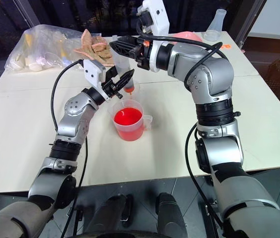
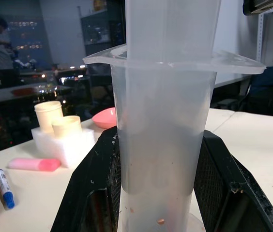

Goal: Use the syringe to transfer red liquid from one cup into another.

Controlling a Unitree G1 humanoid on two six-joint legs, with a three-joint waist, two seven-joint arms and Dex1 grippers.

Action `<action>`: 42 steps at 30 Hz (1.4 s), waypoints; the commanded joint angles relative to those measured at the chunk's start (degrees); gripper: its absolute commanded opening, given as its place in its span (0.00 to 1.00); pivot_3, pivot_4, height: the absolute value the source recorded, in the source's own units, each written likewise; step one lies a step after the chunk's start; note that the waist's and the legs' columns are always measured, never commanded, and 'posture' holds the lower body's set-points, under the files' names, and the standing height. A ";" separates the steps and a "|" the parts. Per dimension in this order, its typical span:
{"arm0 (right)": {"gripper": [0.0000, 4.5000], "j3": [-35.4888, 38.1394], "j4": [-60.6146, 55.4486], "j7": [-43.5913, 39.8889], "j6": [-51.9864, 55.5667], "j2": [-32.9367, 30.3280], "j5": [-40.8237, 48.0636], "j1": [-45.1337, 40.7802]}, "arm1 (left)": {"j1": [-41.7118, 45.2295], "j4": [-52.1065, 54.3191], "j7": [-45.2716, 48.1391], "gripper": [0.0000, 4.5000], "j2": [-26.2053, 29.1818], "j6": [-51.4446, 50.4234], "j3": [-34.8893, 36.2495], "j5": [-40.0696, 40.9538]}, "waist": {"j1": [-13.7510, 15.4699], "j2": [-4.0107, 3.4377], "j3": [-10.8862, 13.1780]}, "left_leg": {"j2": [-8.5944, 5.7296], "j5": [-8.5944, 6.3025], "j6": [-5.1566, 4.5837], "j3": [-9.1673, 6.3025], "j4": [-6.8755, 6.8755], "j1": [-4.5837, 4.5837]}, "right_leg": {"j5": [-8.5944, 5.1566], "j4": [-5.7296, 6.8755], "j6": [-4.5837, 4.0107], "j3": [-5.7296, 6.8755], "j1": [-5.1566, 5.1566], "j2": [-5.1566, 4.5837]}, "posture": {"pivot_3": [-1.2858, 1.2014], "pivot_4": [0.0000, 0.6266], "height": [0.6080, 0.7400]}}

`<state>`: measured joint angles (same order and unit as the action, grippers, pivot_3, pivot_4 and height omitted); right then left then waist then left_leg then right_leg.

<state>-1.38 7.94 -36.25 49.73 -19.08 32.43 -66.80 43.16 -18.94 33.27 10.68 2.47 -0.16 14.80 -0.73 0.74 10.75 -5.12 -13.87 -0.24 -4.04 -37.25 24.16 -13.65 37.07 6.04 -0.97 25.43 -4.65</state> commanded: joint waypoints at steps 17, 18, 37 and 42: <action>0.16 -1.94 1.83 -2.86 0.98 2.77 -1.67 1.94 | 3.97 10.50 -0.88 0.33 1.22 -6.42 3.16 3.33 | -0.06 -0.01 0.00 | 0.00 0.15 0.25 0.00 -0.01 0.00 | 0.00 0.05 0.00 0.00 0.01 0.01 | 0.52 0.24 1.00; 0.16 -1.99 1.98 -2.96 0.99 2.83 -1.83 2.03 | 3.94 10.98 -0.90 0.33 1.29 -6.86 3.24 3.48 | -0.05 0.00 0.00 | 0.00 0.15 0.25 0.00 -0.01 0.00 | 0.00 0.05 0.00 0.00 0.01 0.01 | 0.52 0.24 1.00; 0.40 -0.28 1.66 -4.37 2.68 3.46 -0.74 1.56 | 3.11 14.93 -0.75 0.33 1.95 -11.67 3.83 4.54 | -0.07 -0.01 -0.01 | 0.00 0.17 0.28 0.00 -0.02 0.00 | 0.00 0.08 0.00 0.00 0.01 0.01 | 0.52 0.24 1.00; 0.94 1.00 1.38 -4.38 3.17 2.33 -0.79 0.34 | 2.44 15.33 -0.99 0.33 1.64 -11.69 3.72 4.57 | -0.12 -0.01 -0.01 | 0.01 0.17 0.28 0.00 -0.02 -0.01 | 0.00 0.10 0.00 0.00 0.02 0.02 | 0.52 0.24 1.00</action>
<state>0.50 9.30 -40.18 51.07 -16.80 31.25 -65.99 43.49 -9.74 32.26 12.45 -11.17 2.06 17.08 -0.85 0.74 10.74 -5.11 -13.70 0.04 -4.05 -37.28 24.16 -13.65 37.17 6.04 -0.97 25.45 -4.63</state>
